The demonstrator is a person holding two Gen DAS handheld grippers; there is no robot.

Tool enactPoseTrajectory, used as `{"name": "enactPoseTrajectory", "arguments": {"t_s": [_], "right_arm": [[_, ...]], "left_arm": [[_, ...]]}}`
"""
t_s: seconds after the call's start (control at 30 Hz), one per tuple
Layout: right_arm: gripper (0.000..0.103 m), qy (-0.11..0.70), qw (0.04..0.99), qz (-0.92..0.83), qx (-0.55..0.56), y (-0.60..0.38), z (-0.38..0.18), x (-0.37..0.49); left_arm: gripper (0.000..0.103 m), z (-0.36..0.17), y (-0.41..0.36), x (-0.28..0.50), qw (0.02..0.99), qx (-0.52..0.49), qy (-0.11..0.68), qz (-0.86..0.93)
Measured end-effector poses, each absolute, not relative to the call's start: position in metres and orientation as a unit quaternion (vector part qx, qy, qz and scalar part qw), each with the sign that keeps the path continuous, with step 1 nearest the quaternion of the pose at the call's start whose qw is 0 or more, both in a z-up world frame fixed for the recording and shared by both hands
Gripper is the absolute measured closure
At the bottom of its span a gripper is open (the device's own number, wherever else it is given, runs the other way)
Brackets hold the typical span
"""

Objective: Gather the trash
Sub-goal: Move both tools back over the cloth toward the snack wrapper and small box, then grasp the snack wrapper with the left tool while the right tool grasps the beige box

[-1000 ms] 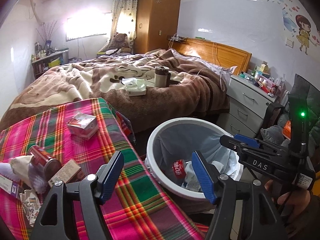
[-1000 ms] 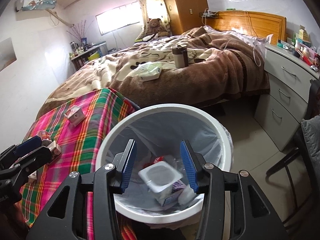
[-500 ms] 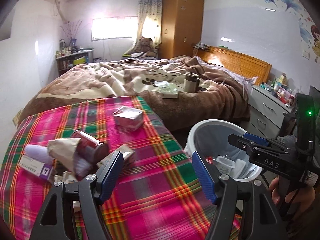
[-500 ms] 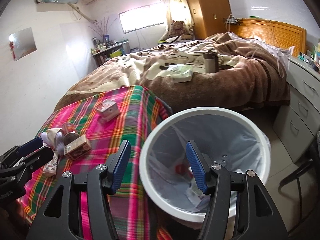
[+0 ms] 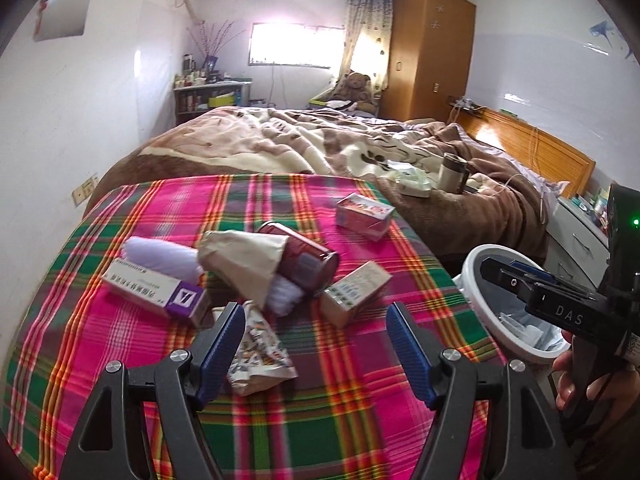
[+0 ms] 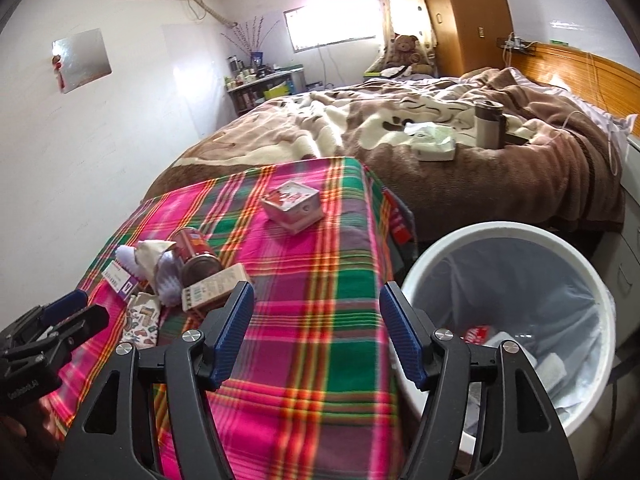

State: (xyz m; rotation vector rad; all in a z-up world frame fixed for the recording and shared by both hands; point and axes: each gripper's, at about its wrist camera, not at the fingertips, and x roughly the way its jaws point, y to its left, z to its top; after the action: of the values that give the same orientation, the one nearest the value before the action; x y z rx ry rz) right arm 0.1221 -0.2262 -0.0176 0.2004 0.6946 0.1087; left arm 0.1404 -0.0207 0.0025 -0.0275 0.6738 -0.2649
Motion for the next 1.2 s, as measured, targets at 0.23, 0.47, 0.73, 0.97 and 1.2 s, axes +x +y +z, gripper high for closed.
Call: {"name": "enactPoseTrajectory", "arguments": {"t_s": [0.23, 0.47, 0.73, 0.97, 1.2], "right_arm": [[0.035, 0.356, 0.927, 0.071, 0.097, -0.198, -0.023, 0.14], [0.035, 0.375, 0.92, 0.077, 0.087, -0.176, -0.032, 0.156], [0.035, 0.392, 0.913, 0.08, 0.08, -0.158, -0.038, 0.169], [0.035, 0.417, 0.902, 0.072, 0.084, -0.147, -0.047, 0.182], [0.03, 0.437, 0.893, 0.058, 0.091, -0.139, -0.055, 0.198]], "left_arm": [[0.03, -0.018, 0.003, 0.15, 0.929, -0.019, 0.353, -0.11], [0.03, -0.042, 0.018, 0.165, 0.918, -0.033, 0.383, -0.099], [0.03, -0.063, 0.021, 0.183, 0.903, -0.04, 0.414, -0.104], [0.03, -0.072, 0.028, 0.189, 0.894, -0.053, 0.43, -0.111], [0.03, -0.073, 0.046, 0.188, 0.896, -0.053, 0.431, -0.092]]}}
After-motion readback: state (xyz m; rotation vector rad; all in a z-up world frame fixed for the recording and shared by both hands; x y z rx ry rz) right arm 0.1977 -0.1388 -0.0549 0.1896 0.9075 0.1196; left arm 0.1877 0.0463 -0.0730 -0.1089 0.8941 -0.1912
